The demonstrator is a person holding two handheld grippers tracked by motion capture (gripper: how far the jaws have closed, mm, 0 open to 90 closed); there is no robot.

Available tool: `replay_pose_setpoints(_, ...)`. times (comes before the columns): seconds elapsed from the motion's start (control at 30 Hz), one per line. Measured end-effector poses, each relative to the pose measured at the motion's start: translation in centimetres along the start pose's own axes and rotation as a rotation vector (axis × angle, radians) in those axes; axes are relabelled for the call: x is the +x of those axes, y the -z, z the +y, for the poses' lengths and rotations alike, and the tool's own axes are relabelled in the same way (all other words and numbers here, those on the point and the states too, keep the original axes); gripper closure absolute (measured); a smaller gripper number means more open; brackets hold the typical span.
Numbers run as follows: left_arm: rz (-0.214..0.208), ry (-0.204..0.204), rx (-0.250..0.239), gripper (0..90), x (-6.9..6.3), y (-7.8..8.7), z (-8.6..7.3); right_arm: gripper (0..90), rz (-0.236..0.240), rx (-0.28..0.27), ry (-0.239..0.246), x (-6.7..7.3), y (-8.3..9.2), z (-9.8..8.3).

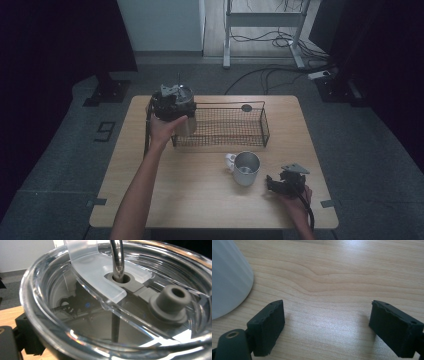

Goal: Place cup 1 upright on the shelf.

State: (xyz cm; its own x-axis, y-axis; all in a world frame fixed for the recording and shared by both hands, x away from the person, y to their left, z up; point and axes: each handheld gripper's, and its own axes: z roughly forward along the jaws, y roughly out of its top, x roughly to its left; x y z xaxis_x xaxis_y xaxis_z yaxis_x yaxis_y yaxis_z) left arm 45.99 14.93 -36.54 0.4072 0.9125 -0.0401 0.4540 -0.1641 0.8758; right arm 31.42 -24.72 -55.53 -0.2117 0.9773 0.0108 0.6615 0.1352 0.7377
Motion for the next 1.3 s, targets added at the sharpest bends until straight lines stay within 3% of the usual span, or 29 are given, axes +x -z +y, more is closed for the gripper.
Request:
replay_pose_setpoints(0.47,-0.006,-0.011,-0.005,4.0,-0.5,-1.6,0.5,12.7,0.0,0.0,-0.001,0.0,0.0,0.0)
replay_pose_setpoints(0.97,-0.008,-0.018,0.014,3.9,-1.3,-4.4,0.8,12.8,0.0,-0.001,0.0,0.0,0.0,0.0)
replay_pose_setpoints(1.3,-0.017,-0.016,0.034,4.0,-1.8,-6.1,0.1,13.0,0.001,-0.001,0.001,0.0,0.0,0.0)
